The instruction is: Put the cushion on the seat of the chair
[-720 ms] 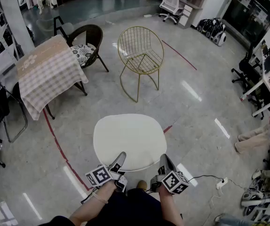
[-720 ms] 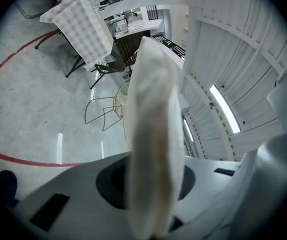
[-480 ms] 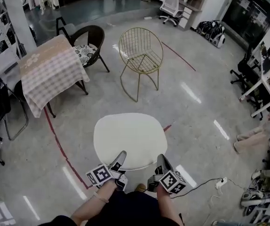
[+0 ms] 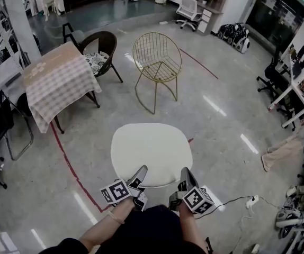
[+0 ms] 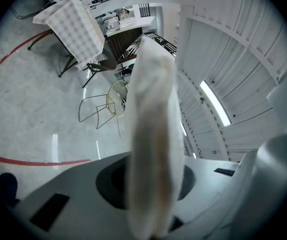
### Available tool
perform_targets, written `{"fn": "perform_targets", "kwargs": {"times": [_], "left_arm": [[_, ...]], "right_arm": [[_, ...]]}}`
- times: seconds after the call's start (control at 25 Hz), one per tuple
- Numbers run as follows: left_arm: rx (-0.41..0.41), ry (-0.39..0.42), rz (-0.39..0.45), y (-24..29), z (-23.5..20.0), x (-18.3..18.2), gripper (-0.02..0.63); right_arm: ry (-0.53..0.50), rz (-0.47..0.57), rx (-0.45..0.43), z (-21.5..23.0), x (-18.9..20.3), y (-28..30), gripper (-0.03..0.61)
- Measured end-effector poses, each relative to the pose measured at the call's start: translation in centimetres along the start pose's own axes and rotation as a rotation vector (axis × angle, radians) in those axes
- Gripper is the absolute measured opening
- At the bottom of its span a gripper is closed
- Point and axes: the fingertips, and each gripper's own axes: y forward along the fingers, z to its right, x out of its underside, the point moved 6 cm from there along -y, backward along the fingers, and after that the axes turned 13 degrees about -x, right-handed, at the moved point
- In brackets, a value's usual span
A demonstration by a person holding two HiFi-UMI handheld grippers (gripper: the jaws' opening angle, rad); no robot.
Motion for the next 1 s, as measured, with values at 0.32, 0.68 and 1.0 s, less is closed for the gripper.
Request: {"fn": "perform_targets", "kwargs": {"times": [0.32, 0.68, 1.0], "left_arm": [[0.032, 0.017, -0.018, -1.1, 0.0, -0.1, 0.075], [0.012, 0.007, -0.014, 0.0, -0.5, -0.1, 0.075], [-0.010, -0.011, 0.015, 5.0, 1.3, -1.0, 0.075]], "right_arm": [[-0.052, 0.052, 0.003, -1.5, 0.6, -1.0, -0.008], [-0.044, 0.040, 0.001, -0.4, 0.6, 0.1, -0.008], [-0.052, 0.014, 0.012, 2.7, -3.3, 3.8, -0.008]]}}
